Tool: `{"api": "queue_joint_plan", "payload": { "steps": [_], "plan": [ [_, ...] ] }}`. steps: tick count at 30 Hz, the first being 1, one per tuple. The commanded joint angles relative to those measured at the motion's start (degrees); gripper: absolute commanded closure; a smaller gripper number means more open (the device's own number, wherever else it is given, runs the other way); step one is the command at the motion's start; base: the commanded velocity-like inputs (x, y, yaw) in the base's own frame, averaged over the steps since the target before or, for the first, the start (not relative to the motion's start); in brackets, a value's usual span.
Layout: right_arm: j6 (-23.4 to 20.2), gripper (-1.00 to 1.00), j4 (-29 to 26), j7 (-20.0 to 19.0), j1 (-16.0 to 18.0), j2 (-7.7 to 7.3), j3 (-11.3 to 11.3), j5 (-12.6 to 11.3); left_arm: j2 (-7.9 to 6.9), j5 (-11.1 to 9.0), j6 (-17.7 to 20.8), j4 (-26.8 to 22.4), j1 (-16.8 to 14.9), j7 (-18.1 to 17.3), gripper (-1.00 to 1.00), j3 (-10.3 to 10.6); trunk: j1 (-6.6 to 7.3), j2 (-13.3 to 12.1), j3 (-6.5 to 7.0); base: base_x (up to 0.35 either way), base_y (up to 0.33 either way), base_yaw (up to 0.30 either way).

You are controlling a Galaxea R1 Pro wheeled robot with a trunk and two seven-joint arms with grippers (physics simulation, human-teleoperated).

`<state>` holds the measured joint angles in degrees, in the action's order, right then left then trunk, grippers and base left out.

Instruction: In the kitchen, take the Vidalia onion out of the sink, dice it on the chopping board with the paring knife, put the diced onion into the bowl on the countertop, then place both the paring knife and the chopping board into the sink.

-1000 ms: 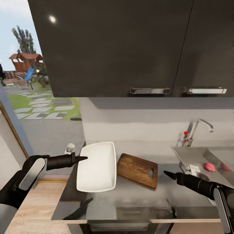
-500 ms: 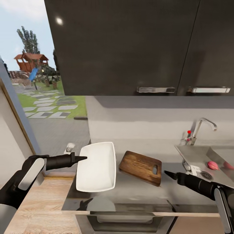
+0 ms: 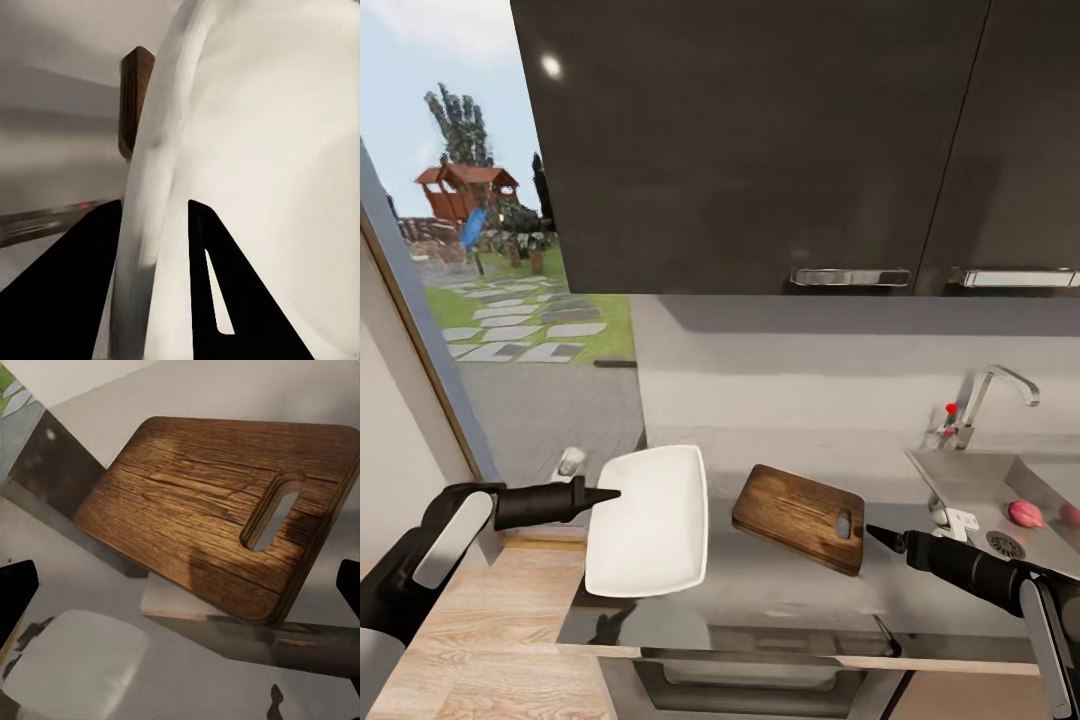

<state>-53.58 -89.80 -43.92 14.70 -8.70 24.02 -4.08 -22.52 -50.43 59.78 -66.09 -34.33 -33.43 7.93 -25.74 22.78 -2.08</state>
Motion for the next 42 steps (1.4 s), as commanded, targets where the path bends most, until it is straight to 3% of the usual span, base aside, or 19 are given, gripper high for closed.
{"api": "queue_joint_plan", "payload": {
  "steps": [1,7,11,19,24,28,34,37,42],
  "plan": [
    [-0.5,-1.0,0.0,0.1,0.1,0.0,0.1,-0.4,-0.12,-0.1,0.2,0.4,-0.1,-0.4,1.0,0.1,-0.04,0.1,-0.14,0.0,0.0,0.003],
    [-0.5,-1.0,0.0,0.1,0.1,-0.04,0.1,-0.4,0.02,1.7,0.2,2.5,-0.2,-0.4,1.0,0.6,-0.04,0.1,-0.14,0.0,0.0,0.001],
    [-0.5,-1.0,0.0,0.1,0.1,-0.08,0.1,-0.4,-0.06,2.1,0.2,2.9,-2.5,-0.4,1.0,1.5,-0.04,0.1,-0.14,0.0,0.0,0.0],
    [-0.5,-1.0,0.0,0.1,0.1,-0.07,0.1,-0.4,-0.74,1.5,0.2,3.6,-6.0,-0.9,1.0,8.5,-0.04,0.1,-0.14,0.0,0.0,0.0],
    [-0.5,-1.0,0.0,0.1,0.1,-0.09,0.1,-0.4,-0.77,1.4,0.2,3.9,-6.2,-1.3,1.0,9.1,-0.04,0.1,-0.14,0.0,0.0,0.0],
    [-0.5,-1.0,0.0,0.1,0.1,-0.09,0.1,-0.4,-0.78,1.4,0.2,5.3,-6.8,-1.4,1.0,10.9,-0.04,0.1,-0.14,0.0,0.0,0.0],
    [-0.5,-1.0,0.0,0.1,0.1,-0.09,0.1,-0.4,-0.63,1.4,0.2,10.8,-11.1,-3.8,1.0,13.6,-0.04,0.1,-0.14,0.0,0.0,0.0],
    [-0.5,-1.0,0.0,0.1,0.1,-0.09,0.1,-0.4,-0.38,1.4,0.2,15.0,-14.4,-7.3,1.0,16.3,-0.04,0.1,-0.14,0.0,0.0,0.0],
    [-0.5,-1.0,0.0,0.1,0.1,-0.09,0.1,-0.4,-0.2,1.5,0.2,18.8,-17.8,-9.3,1.0,19.5,-0.04,0.1,-0.14,0.0,0.0,0.0]
  ]
}}
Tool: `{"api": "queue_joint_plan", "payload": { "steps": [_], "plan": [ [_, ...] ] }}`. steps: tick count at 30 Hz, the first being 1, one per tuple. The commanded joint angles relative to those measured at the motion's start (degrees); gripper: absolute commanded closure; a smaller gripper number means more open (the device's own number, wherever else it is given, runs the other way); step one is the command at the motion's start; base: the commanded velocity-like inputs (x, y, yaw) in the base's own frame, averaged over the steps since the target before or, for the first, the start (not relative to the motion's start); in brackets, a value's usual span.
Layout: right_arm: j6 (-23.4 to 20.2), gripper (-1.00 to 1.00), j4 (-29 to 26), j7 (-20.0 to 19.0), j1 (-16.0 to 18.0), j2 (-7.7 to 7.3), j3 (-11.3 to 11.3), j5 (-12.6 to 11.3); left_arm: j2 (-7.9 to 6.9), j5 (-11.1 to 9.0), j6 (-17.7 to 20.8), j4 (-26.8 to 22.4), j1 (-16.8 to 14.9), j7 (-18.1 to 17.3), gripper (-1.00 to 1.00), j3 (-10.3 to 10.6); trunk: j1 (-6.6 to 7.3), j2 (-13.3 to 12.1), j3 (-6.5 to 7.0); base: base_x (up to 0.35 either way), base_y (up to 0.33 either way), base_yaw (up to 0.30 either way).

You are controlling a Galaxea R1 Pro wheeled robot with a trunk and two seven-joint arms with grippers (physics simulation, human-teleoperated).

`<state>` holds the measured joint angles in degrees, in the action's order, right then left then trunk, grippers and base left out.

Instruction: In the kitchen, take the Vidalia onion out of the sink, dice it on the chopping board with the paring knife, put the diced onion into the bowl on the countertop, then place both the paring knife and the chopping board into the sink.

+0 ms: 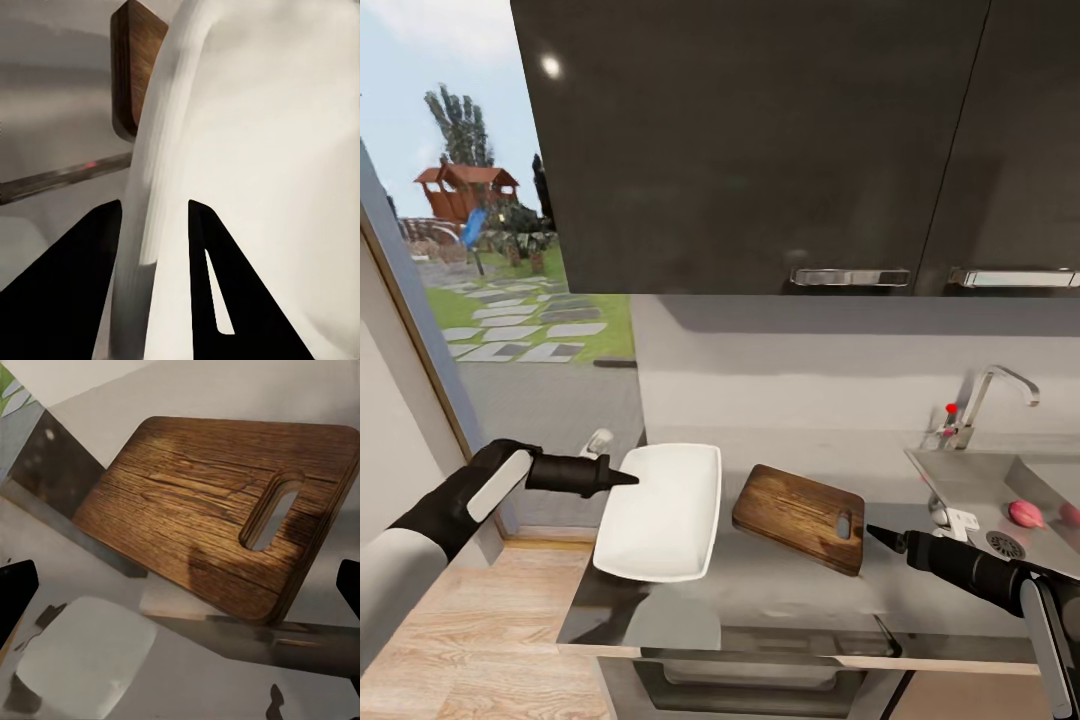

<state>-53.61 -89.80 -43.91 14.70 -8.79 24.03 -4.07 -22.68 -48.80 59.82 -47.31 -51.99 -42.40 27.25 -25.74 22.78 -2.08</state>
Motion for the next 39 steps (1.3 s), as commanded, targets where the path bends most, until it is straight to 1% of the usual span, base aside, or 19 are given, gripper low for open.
{"api": "queue_joint_plan", "payload": {
  "steps": [1,6,16,26,39],
  "plan": [
    [-0.5,-1.0,0.0,0.1,0.1,0.0,0.1,-0.4,-0.04,-0.2,0.2,0.3,-0.3,-0.4,1.0,0.4,-0.04,0.1,-0.14,0.0,0.0,0.0],
    [-0.5,-1.0,0.0,0.1,0.1,0.0,0.1,-0.4,-0.01,-0.2,0.2,1.9,-1.6,-0.8,1.0,1.1,-0.04,0.1,-0.14,0.0,0.0,0.0],
    [-0.5,-1.0,0.0,0.1,0.1,-0.05,0.1,-0.4,0.07,-0.2,0.2,5.0,-2.0,-0.9,1.0,1.3,-0.04,0.1,-0.14,0.0,0.0,0.0],
    [-0.5,-1.0,0.0,0.1,0.1,-0.07,0.1,-0.4,1.81,-0.2,0.2,10.7,-2.1,-0.9,1.0,1.4,-0.04,0.1,-0.14,0.0,0.0,0.0],
    [-0.5,-1.0,0.0,0.1,0.1,-0.17,0.1,-0.4,2.72,-0.1,0.2,11.6,-2.1,-0.8,1.0,1.5,-0.04,0.1,-0.14,0.0,0.0,0.0]
  ]
}}
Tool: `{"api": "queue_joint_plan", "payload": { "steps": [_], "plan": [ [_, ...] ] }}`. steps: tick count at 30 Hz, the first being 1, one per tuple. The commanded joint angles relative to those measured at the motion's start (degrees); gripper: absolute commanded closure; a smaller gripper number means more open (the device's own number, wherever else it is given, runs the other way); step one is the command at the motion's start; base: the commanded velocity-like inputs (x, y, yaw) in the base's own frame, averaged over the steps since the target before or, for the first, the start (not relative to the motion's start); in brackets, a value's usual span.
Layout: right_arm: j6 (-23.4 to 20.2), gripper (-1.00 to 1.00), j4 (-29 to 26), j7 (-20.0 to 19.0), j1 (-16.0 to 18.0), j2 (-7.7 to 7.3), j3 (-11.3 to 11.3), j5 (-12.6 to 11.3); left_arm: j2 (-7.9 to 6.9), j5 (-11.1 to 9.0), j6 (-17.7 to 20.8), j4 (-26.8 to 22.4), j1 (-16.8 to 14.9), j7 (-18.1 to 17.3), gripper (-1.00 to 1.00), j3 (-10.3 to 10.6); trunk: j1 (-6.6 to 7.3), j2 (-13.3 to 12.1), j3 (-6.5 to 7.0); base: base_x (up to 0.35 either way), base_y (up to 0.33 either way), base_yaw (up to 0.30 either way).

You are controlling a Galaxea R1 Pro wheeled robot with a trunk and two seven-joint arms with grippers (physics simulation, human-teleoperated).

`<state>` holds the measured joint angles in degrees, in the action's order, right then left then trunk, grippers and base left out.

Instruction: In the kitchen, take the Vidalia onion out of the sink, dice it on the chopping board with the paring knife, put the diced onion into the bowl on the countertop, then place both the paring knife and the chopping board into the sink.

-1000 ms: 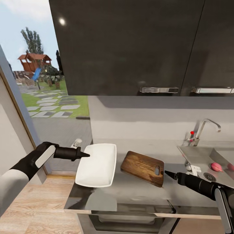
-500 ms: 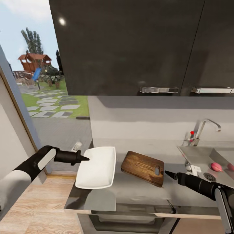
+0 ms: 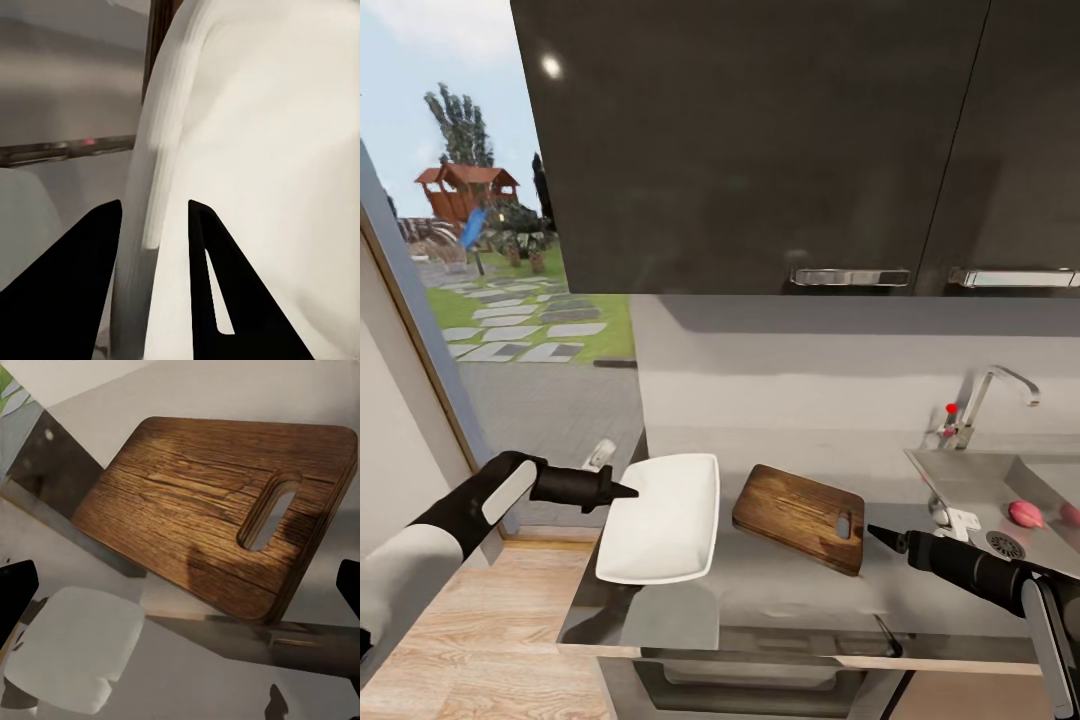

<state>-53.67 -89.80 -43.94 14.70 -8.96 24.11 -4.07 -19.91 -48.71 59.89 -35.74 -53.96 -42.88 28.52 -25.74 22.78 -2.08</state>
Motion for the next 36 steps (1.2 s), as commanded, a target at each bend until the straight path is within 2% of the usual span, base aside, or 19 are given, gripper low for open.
{"api": "queue_joint_plan", "payload": {
  "steps": [1,20,21,36],
  "plan": [
    [-0.5,-1.0,0.0,0.1,0.1,0.0,0.1,-0.4,-0.02,-0.1,0.1,0.0,-0.1,-0.4,1.0,0.2,-0.04,0.1,-0.14,0.0,0.0,0.0],
    [-0.5,-1.0,0.0,0.1,0.1,-0.01,1.1,-0.4,-0.11,0.5,0.1,0.0,-0.1,-0.4,1.0,1.9,-0.04,0.1,-0.14,0.0,0.0,0.0],
    [-0.5,-1.0,0.0,0.1,0.1,-0.01,1.1,-0.4,-0.15,0.5,0.1,0.0,-0.1,-0.4,-1.0,2.0,-0.04,0.1,-0.14,0.0,0.0,0.0],
    [-0.4,-1.0,0.0,0.0,0.1,-0.01,1.1,-0.4,-0.33,0.5,0.1,0.0,-0.1,-0.4,-1.0,2.1,-0.04,0.1,-0.14,0.0,0.0,0.0]
  ]
}}
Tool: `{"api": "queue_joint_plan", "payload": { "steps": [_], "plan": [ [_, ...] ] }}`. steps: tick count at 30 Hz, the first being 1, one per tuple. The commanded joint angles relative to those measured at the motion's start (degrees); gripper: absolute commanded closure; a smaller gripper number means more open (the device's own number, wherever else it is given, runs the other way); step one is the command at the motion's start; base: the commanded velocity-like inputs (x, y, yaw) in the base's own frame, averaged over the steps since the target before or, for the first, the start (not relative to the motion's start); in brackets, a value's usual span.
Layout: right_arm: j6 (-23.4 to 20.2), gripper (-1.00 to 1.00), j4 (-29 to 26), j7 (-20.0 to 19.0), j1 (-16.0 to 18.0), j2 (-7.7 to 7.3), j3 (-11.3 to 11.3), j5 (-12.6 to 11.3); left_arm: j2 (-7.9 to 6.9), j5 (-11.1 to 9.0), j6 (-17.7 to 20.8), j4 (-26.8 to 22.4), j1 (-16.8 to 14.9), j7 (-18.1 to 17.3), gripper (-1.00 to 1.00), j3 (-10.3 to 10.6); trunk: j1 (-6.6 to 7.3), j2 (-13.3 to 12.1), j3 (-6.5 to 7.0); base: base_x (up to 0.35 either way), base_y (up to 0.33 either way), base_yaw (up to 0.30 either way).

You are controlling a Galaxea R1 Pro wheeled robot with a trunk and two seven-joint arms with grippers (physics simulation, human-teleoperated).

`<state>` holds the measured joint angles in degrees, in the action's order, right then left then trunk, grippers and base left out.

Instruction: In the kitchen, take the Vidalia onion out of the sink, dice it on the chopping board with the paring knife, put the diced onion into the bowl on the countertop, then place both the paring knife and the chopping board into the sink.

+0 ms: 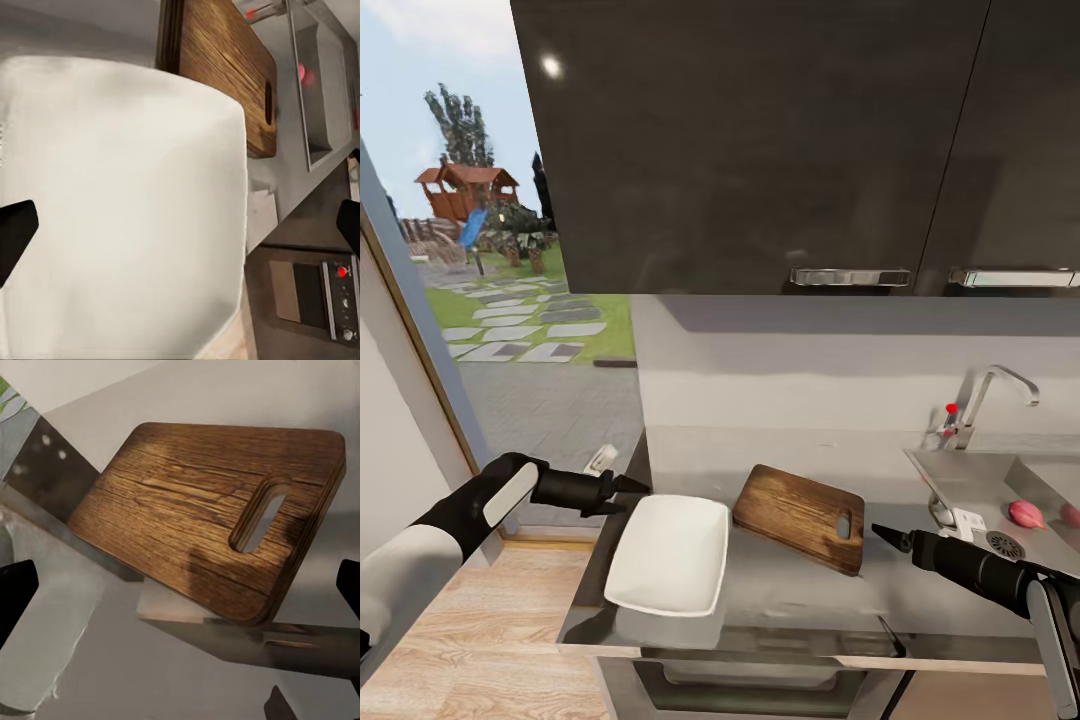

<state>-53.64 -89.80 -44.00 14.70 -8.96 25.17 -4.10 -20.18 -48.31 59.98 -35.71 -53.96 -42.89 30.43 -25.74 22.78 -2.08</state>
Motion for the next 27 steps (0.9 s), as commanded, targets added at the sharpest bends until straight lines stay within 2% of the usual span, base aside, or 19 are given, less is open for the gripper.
{"api": "queue_joint_plan", "payload": {
  "steps": [1,9,12,14,16,17,18,19,20,22,24,25,27],
  "plan": [
    [-0.5,-1.0,0.0,0.1,0.1,0.0,0.1,-0.4,-0.07,0.1,0.0,0.0,-0.1,-0.3,-1.0,0.2,-0.04,0.1,-0.14,0.0,0.0,0.0],
    [-0.5,-1.0,0.0,0.1,0.1,0.0,0.0,-0.7,-0.57,0.1,0.0,0.0,-0.1,-0.4,-1.0,0.2,-0.04,0.1,-0.14,0.0,0.0,0.0],
    [-0.6,-1.0,0.0,0.1,0.1,0.0,0.1,-0.7,-1.26,0.1,0.0,-0.4,-0.1,-0.4,-1.0,0.2,-0.04,0.1,-0.14,0.0,0.0,0.0],
    [-0.7,-1.0,0.0,0.1,0.1,0.0,0.1,-0.7,-2.6,0.0,0.0,-1.2,-0.1,-0.9,-1.0,0.2,-0.04,0.1,-0.14,0.0,0.0,0.0],
    [-0.7,-1.0,0.0,0.1,0.1,0.0,0.1,-0.7,-4.8,-0.2,0.0,-3.4,-0.1,-3.1,-1.0,0.2,-0.04,0.1,-0.14,0.0,0.0,0.0],
    [-0.7,-1.0,0.0,0.1,0.1,0.0,0.1,-0.7,-6.57,-0.3,0.0,-5.8,-0.1,-6.2,-1.0,0.2,-0.04,0.1,-0.14,0.0,0.0,0.0],
    [-0.7,-1.0,0.0,0.1,0.1,0.0,0.1,-0.7,-7.47,-0.3,0.0,-7.2,-0.1,-8.1,-1.0,0.2,-0.04,0.1,-0.14,0.0,0.0,0.0],
    [-0.8,-1.0,0.0,0.1,0.1,0.0,0.1,-0.7,-9.26,-0.2,0.0,-10.5,-0.1,-12.5,-1.0,0.2,-0.04,0.1,-0.14,0.0,0.0,0.0],
    [-0.8,-1.0,0.0,0.1,0.1,0.0,0.1,-0.7,-10.08,-0.1,0.0,-12.3,-0.1,-14.7,-1.0,0.2,-0.04,0.1,-0.14,0.0,0.0,0.0],
    [-0.8,-1.0,0.0,0.1,0.1,-0.09,0.1,-0.7,-12.55,0.0,0.0,-19.7,-0.1,-23.0,-1.0,0.3,-0.04,0.1,-0.14,0.0,0.0,0.0],
    [-0.8,-1.0,0.0,0.1,0.1,-0.17,0.2,-0.7,-13.19,0.1,0.0,-23.3,-0.1,-26.1,-1.0,0.5,-0.04,0.1,-0.14,0.0,0.0,0.0],
    [-0.8,-1.0,0.0,0.1,0.1,-0.24,0.2,-0.7,-13.5,-0.1,-0.1,-26.7,-0.1,-28.3,-1.0,0.6,-0.04,0.1,-0.14,0.0,0.0,0.0],
    [-0.7,-1.0,0.0,0.1,0.1,-0.29,0.3,-0.7,-13.38,-0.3,-0.6,-31.5,0.2,-30.4,-1.0,1.0,-0.04,0.1,-0.14,0.0,0.0,0.0]
  ]
}}
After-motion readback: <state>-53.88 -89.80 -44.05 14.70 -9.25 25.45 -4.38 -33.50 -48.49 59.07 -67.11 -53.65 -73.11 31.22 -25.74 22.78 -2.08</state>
